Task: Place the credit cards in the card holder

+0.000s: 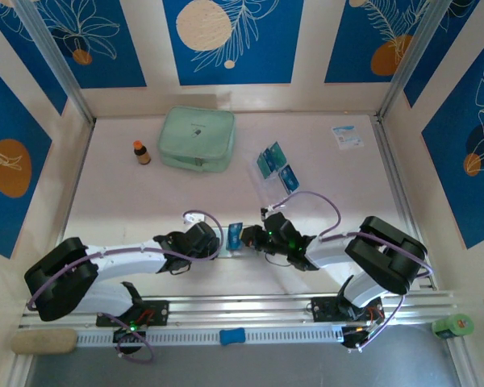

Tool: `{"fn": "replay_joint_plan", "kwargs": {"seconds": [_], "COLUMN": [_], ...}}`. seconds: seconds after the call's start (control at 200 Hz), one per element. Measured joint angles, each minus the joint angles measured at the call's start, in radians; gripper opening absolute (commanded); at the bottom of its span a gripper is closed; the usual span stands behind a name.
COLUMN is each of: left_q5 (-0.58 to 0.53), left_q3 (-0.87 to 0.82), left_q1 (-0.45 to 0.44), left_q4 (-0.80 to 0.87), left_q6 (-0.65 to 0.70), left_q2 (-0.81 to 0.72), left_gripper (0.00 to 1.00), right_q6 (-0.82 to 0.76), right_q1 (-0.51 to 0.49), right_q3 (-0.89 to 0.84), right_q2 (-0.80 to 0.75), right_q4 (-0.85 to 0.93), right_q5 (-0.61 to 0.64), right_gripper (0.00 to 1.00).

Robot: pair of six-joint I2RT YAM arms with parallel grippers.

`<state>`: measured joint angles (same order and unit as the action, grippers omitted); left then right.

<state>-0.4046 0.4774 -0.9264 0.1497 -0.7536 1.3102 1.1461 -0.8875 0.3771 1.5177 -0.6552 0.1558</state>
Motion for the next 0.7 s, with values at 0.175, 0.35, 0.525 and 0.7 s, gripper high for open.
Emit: {"fn": "replay_joint_plan", "kwargs": {"seconds": [0.175,0.35,0.525,0.7], "left_q5": [0.000,0.000,0.000,0.000], "left_q3": [0.000,0.000,-0.001,-0.004], "left_q1": [0.000,0.000,0.000,0.000], "left_q4": [0.000,0.000,0.000,-0.007], "left_q6": [0.000,0.000,0.000,0.000], "left_q2": [0.000,0.000,0.000,0.000], "left_gripper": [0.92,0.92,0.92,0.92], "right_q6": [0.008,0.011,0.014,0.016], "right_q1": [-0.006,-0.011,-0.019,-0.029], "right_q3": [-0.010,-0.016,-0.019,-0.029], "right_q2": [0.000,0.000,0.000,0.000], "right_q4": [-0.016,-0.018,-0.021,-0.026], "right_q5": [0.003,0.003,0.007,0.015], "right_gripper": [0.00,0.00,0.00,0.00]}}
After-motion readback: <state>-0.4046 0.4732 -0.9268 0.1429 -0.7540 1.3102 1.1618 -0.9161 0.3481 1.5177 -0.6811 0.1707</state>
